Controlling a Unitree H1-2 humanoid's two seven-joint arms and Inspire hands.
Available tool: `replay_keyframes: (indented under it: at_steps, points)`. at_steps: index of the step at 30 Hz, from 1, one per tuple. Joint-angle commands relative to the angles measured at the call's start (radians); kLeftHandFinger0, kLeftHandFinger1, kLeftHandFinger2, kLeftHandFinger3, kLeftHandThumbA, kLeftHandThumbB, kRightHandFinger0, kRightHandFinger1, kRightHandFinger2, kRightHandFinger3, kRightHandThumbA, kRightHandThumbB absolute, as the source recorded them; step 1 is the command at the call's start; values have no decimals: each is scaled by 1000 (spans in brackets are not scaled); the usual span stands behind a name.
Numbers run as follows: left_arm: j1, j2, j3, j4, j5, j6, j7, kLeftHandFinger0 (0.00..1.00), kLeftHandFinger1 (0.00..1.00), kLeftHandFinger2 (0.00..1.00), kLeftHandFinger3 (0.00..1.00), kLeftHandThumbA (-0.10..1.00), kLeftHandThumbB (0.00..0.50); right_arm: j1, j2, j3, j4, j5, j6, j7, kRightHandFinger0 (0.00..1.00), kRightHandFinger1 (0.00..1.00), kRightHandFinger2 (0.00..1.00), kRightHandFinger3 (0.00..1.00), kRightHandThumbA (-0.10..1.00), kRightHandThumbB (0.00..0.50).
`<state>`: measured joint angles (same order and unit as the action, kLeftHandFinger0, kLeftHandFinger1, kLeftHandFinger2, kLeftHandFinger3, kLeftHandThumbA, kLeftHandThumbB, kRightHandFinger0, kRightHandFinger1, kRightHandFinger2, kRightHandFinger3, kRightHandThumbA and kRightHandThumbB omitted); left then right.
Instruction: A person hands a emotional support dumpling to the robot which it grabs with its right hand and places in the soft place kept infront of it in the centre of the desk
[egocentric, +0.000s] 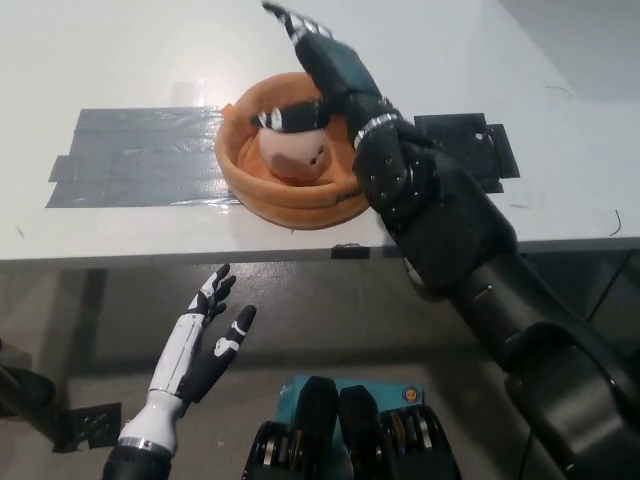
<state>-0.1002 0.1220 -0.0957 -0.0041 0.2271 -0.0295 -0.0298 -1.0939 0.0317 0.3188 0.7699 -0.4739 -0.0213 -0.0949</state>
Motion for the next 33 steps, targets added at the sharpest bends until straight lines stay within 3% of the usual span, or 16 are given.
replay_keyframes:
  at_steps: [1,5,6,10,13,19,22,28,31,32,33]
  points:
    - [-14,2,5,-36,-5,-11,1,1000,1000,1000,1000,837,22,-17,-37,-74,-238,75,-2,35,1000,1000,1000,1000,906,479]
    - [-23,4,9,-35,-16,-3,-7,1000,1000,1000,1000,866,48,29,-74,-130,-457,105,9,52,1000,1000,1000,1000,866,457]
    - [-23,4,12,-26,-24,-20,-4,1000,1000,1000,1000,849,21,64,-88,-140,-557,99,40,65,1000,1000,1000,1000,891,457]
    - [-25,9,16,-16,-27,-24,-4,1000,1000,1000,1000,844,33,212,-118,-166,-827,93,91,90,1000,1000,1000,1000,937,451]
    - [-12,12,11,-22,-7,-28,3,1000,1000,1000,1000,846,12,352,-149,-169,-968,77,113,109,1000,1000,1000,1000,963,349]
    - [-3,4,8,-6,-5,-31,8,1000,1000,1000,1000,837,8,568,-172,-208,-1035,123,76,84,1000,1000,1000,1000,864,246]
    - [2,3,7,3,-7,-38,10,1000,1000,1000,1000,830,11,635,-171,-216,-1027,128,73,82,1000,1000,1000,1000,903,236]
    - [9,1,9,3,-6,-29,10,1000,1000,1000,1000,815,18,735,-158,-237,-851,148,-44,38,1000,1000,1000,1000,919,211]
    - [9,4,7,0,3,-29,11,1000,1000,1000,1000,817,9,748,-154,-238,-800,145,-51,37,1000,1000,1000,1000,929,229]
    - [11,6,4,0,13,-27,12,1000,1000,1000,1000,826,12,759,-154,-236,-759,140,-74,27,1000,1000,1000,1000,822,221]
    - [14,4,4,2,8,-32,11,1000,1000,1000,1000,826,10,768,-153,-233,-737,137,-76,26,1000,1000,1000,1000,917,245]
